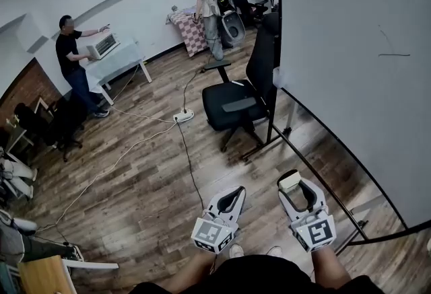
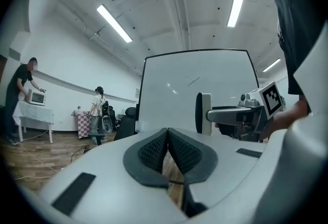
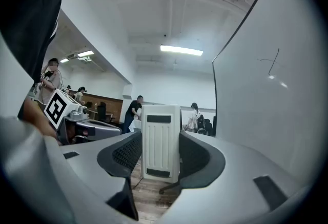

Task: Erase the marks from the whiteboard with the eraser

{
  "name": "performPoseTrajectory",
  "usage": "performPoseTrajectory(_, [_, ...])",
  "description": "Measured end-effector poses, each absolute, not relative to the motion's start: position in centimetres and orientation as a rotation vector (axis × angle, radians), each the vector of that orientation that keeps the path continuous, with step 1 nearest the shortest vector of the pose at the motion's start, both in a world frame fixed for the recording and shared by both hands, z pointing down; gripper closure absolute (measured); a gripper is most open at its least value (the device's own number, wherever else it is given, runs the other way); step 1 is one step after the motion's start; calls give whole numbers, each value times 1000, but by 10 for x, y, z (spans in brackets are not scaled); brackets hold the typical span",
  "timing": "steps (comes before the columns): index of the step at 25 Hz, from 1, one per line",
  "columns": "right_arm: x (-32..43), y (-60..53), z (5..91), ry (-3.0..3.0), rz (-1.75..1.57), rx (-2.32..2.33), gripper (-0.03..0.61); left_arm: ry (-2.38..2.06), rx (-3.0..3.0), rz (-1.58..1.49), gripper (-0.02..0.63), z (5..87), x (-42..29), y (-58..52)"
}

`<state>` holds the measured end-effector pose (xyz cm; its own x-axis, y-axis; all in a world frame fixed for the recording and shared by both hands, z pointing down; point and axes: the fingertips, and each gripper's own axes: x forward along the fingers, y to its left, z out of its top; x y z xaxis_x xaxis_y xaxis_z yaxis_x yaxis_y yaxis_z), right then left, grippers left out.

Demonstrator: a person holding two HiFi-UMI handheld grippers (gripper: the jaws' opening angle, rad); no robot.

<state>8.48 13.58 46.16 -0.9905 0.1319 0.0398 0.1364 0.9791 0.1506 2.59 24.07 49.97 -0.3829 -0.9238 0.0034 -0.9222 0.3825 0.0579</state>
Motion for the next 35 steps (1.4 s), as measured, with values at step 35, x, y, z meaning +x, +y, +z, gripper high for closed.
performPoseTrajectory(35, [-1,-3,438,-3228,-67,164,330,-2439,1948,-8,595,494,-89,112])
